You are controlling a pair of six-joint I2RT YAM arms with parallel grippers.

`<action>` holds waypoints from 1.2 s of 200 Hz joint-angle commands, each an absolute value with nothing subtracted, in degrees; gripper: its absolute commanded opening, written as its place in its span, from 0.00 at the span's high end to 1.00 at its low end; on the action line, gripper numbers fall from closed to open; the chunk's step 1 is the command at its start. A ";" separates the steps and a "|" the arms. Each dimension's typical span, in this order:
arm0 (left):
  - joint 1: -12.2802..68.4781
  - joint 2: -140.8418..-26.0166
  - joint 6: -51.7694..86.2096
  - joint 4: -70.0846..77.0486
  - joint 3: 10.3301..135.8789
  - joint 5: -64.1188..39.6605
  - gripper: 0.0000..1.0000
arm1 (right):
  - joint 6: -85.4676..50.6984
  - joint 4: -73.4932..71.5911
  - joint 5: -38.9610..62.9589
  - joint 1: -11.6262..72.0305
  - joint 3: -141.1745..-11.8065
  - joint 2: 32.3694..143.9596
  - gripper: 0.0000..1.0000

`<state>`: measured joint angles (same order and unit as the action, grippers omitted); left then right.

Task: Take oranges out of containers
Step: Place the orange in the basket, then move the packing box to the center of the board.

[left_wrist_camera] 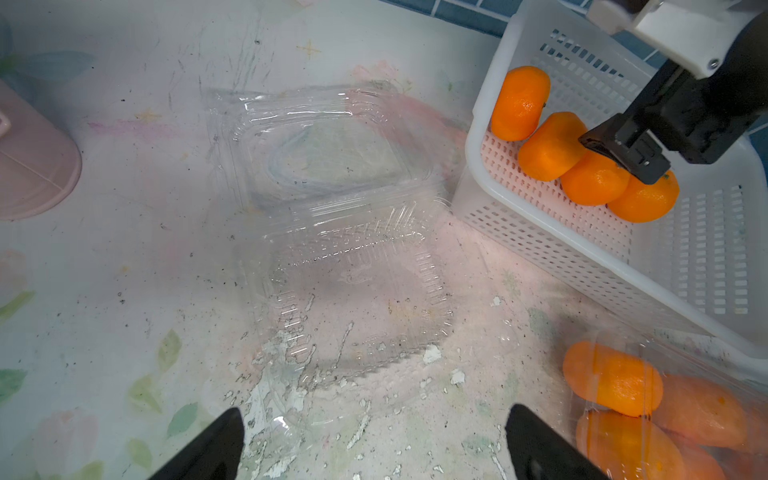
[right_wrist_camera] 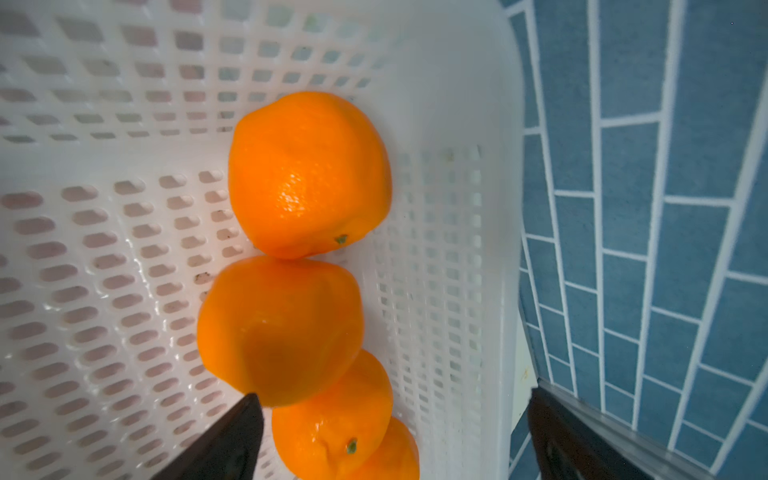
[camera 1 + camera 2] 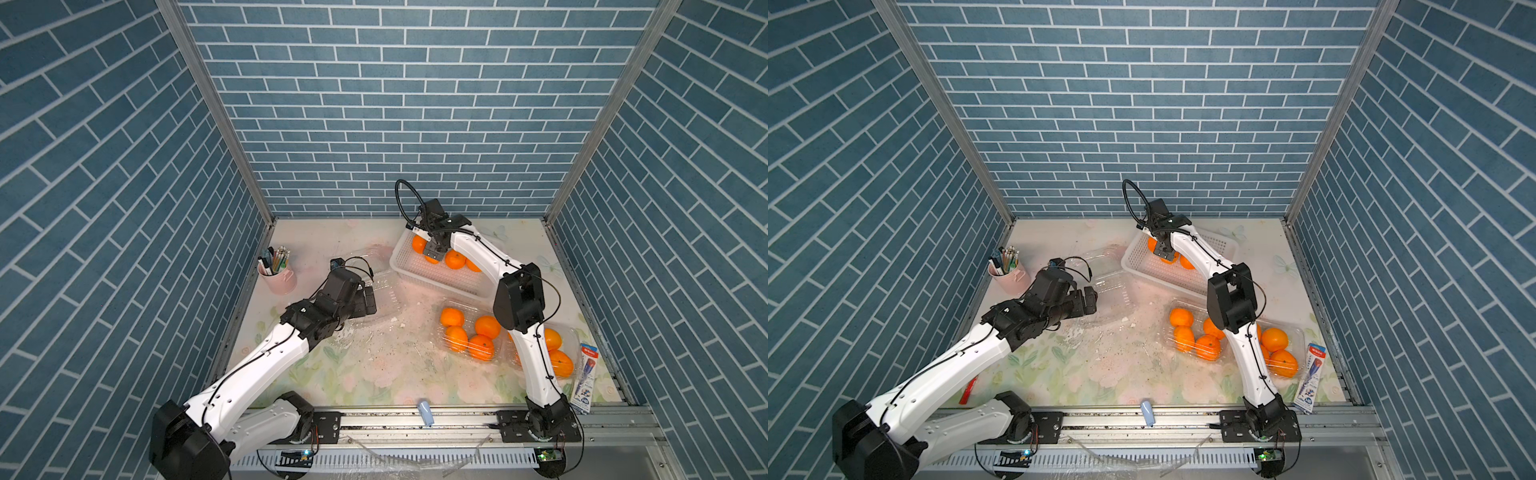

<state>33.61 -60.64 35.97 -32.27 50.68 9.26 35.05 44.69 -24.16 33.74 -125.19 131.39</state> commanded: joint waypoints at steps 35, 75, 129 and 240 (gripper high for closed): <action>33.41 -56.44 36.49 -31.20 46.97 6.35 0.01 | 8.39 48.29 -18.14 35.15 -115.76 111.67 0.05; 34.12 -54.15 35.71 -30.47 44.36 2.79 0.01 | -8.84 45.69 -11.56 35.16 -100.25 97.43 0.06; 41.22 -56.89 32.47 -28.77 45.04 -3.18 0.01 | -25.26 45.18 -5.31 34.80 -82.07 80.67 0.04; 49.92 -68.63 31.67 -19.14 46.91 -11.34 0.01 | -50.47 52.16 2.91 35.00 -48.00 51.62 0.06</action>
